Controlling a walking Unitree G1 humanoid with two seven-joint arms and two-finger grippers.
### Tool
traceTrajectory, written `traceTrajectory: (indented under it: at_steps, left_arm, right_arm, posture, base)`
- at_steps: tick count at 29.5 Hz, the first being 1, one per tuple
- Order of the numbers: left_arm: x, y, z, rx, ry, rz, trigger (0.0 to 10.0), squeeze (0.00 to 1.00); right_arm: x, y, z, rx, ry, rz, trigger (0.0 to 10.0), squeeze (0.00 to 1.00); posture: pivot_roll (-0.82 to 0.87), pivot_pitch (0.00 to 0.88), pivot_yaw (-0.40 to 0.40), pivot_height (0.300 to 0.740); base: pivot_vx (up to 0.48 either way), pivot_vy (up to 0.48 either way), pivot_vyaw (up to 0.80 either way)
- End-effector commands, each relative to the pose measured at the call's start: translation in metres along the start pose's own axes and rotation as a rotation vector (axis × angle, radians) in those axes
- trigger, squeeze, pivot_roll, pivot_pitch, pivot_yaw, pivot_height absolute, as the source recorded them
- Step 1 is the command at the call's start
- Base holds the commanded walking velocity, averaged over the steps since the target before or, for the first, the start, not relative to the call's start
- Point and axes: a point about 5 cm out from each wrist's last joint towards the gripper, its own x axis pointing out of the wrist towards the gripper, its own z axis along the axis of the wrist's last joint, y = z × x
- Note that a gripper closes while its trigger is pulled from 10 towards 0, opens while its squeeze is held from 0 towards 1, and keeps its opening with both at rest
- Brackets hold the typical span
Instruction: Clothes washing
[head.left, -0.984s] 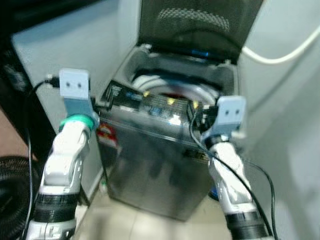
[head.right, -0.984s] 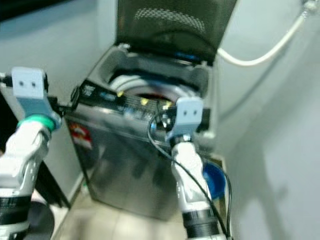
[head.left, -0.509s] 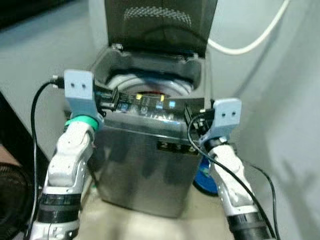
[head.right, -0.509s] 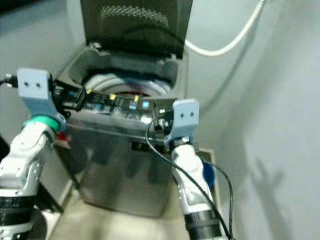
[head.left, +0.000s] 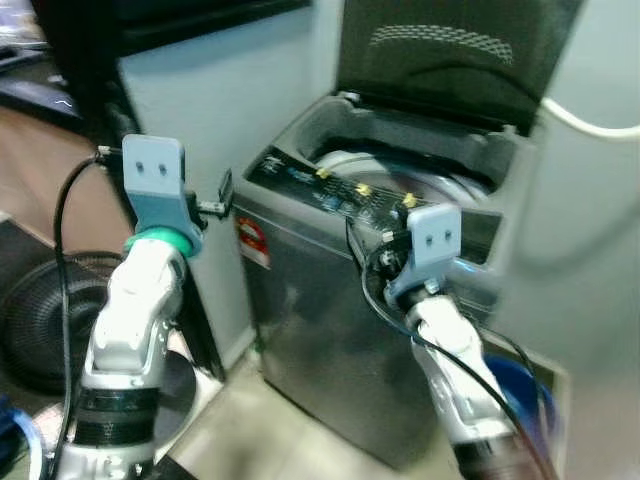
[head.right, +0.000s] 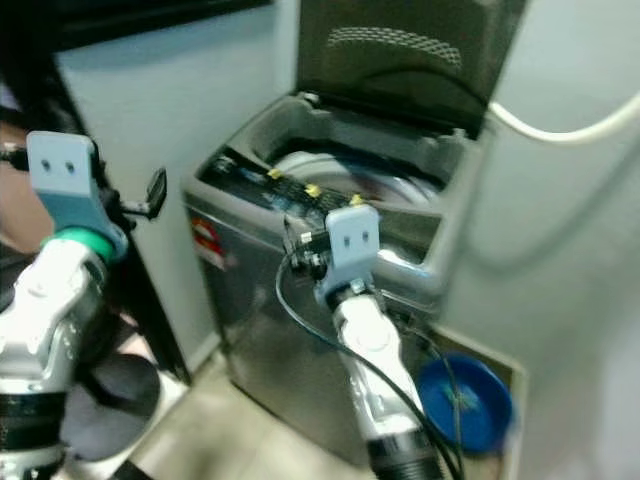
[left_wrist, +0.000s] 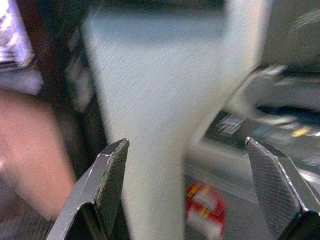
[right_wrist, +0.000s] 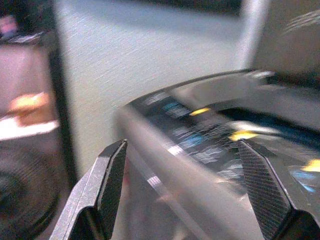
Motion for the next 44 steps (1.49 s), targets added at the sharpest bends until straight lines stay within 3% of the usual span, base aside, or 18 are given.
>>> traceTrajectory:
  at_steps: [1, 10, 28, 35, 44]
  left_arm:
    - [0.0, 0.0, -0.002, 0.004, 0.013, 0.001, 10.0, 0.0]
    - [0.0, 0.0, -0.003, 0.009, 0.019, 0.003, 10.0, 0.0]
    - [0.001, 0.0, -0.003, 0.012, 0.018, 0.001, 10.0, 0.0]
    - [0.0, 0.0, -0.007, 0.018, 0.029, -0.002, 10.0, 0.0]
    - [0.0, 0.0, -0.007, 0.02, 0.03, -0.003, 10.0, 0.0]
  right_arm:
    - [0.002, 0.004, 0.001, 0.017, 0.001, 0.029, 10.0, 0.0]
    - [-0.008, 0.014, -0.013, 0.042, 0.056, 0.149, 10.0, 0.0]
    - [-0.007, 0.011, -0.011, 0.026, 0.036, 0.119, 10.0, 0.0]
    - [-0.016, 0.022, -0.023, 0.014, 0.075, 0.192, 10.0, 0.0]
    - [-0.016, 0.023, -0.024, 0.013, 0.078, 0.199, 10.0, 0.0]
  posture:
    - [0.14, 0.0, 0.004, 0.74]
    - [0.14, 0.002, 0.005, 0.74]
    - [0.14, 0.0, 0.01, 0.74]
    - [0.14, 0.002, 0.01, 0.74]
    - [0.14, 0.002, 0.01, 0.74]
  base:
    - [0.0, 0.0, 0.77]
    - [0.0, 0.0, 0.77]
    - [0.0, 0.0, 0.13]
    - [0.0, 0.0, 0.73]
    - [0.0, 0.0, 0.74]
